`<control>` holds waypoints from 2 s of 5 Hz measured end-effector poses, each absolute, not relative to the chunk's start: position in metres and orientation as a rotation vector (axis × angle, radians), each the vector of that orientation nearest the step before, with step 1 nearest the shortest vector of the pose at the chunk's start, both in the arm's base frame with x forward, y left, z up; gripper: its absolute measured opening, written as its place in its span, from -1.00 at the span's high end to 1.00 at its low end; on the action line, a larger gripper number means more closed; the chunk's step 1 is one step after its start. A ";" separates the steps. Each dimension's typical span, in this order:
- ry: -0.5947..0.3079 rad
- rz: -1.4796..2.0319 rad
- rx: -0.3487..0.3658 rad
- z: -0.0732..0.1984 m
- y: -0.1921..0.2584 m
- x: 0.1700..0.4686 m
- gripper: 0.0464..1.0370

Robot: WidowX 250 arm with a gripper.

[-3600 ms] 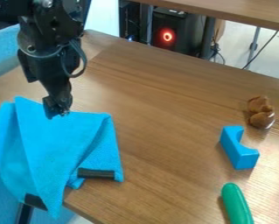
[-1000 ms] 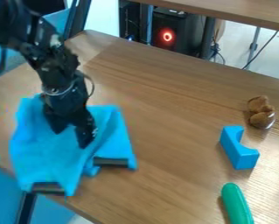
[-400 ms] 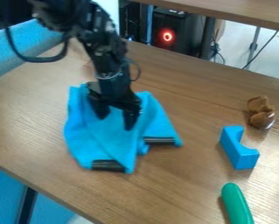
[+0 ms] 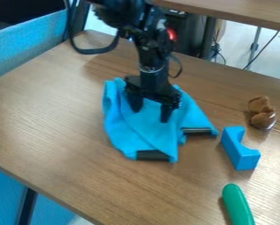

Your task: Move the cloth from the left to the right of the table

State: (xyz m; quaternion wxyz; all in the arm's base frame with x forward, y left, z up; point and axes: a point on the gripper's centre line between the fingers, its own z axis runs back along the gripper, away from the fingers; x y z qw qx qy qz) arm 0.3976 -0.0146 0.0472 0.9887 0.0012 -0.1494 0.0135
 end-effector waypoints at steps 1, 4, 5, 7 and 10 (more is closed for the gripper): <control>-0.310 0.047 0.023 0.049 -0.024 0.418 -0.93; -0.297 0.043 0.108 0.044 0.005 0.382 -0.92; -0.290 0.065 0.110 0.043 0.037 0.356 -0.92; -0.322 0.109 0.170 0.043 0.097 0.308 -0.93; -0.336 0.058 0.154 0.040 0.116 0.296 -0.93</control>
